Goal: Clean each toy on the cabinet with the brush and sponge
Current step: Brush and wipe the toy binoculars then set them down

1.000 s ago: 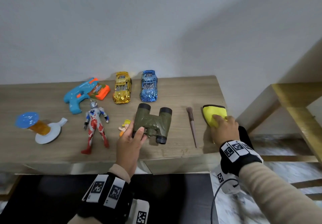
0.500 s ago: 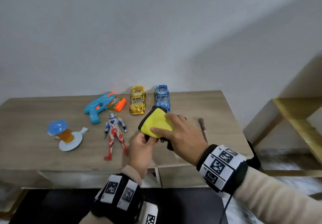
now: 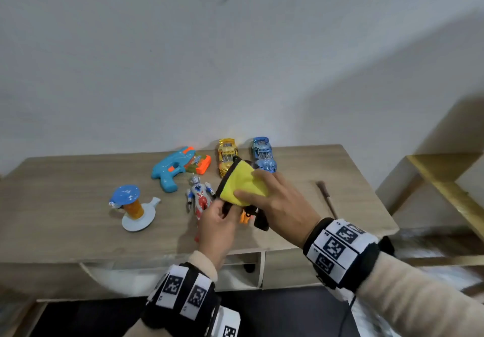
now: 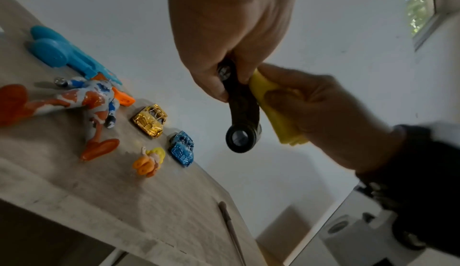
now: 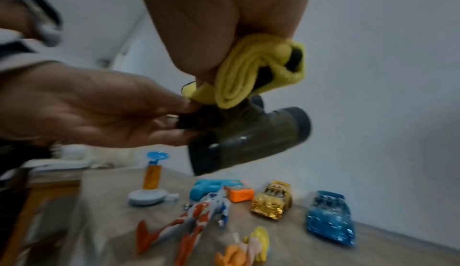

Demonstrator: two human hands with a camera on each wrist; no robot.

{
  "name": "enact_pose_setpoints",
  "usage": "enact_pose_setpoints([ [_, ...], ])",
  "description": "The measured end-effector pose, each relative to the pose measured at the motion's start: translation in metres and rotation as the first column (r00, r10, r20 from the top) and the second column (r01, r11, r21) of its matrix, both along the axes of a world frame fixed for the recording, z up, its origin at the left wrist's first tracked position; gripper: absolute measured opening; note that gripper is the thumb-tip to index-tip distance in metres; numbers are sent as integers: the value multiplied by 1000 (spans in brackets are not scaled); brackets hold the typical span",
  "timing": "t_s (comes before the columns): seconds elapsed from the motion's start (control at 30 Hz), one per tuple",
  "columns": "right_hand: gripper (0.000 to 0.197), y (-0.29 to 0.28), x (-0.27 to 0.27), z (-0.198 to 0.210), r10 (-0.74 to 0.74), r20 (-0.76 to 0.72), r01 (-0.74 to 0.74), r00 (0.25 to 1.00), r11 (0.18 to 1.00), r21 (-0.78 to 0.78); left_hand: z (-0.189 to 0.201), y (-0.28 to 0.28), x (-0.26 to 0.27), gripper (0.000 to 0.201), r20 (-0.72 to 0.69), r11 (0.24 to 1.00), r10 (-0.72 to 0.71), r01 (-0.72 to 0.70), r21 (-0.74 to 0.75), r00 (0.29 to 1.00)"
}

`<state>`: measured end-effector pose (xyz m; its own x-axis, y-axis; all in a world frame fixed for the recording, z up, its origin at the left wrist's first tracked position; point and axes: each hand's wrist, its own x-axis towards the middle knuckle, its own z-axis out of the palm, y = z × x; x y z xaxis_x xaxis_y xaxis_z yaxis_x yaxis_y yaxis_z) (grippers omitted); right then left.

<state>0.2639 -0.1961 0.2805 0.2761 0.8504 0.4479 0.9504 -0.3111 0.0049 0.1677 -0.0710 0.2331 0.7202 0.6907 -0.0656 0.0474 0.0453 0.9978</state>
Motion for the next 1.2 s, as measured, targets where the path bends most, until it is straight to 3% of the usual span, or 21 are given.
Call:
enact_pose_setpoints([
  [0.07,49,-2,15,0,-172,-63,177,983,981,74,3,7,-9,43,33,997,-30,32,-71,999],
  [0.17,64,-13,28,6,-333,-190,359,924,926,121,5,23,-20,51,127,986,-20,40,-159,992],
  [0.27,60,-9,-9,13,-209,-55,215,976,957,196,11,33,-21,46,193,951,5,55,-305,981],
  [0.37,52,-2,-46,0,-3,3,3,1000,995,96,17,38,-22,38,228,915,-22,111,-389,973],
  [0.47,58,-13,-22,-9,-213,-66,219,975,969,112,20,40,-26,41,239,904,-73,165,-394,968],
  [0.53,61,-23,-2,-2,-348,-196,387,917,894,226,19,41,-30,45,212,918,-114,184,-351,971],
  [0.6,56,-29,7,12,-375,-212,425,902,859,286,14,42,-31,47,150,960,-151,181,-215,977],
  [0.7,53,-18,-15,29,-254,-137,283,958,915,287,10,33,-25,49,74,979,-199,202,-35,977],
  [0.77,49,-7,-41,31,-146,-40,152,988,965,214,9,26,-18,36,48,981,-191,189,42,980],
  [0.83,45,-4,-49,26,-133,0,133,991,988,81,10,21,-15,21,22,974,-199,196,117,980],
  [0.87,44,-7,-43,24,-184,-3,184,983,981,63,11,20,-15,27,15,967,-221,218,130,975],
  [1.0,45,-30,5,24,-355,-262,418,897,875,245,14,23,-19,52,-19,929,-320,318,190,947],
  [1.13,38,-34,6,35,-217,-397,292,892,946,139,12,19,-11,59,-10,895,-377,367,256,926],
  [1.2,42,-31,5,36,-230,-510,291,829,956,42,14,14,-6,64,12,896,-386,372,242,922],
])
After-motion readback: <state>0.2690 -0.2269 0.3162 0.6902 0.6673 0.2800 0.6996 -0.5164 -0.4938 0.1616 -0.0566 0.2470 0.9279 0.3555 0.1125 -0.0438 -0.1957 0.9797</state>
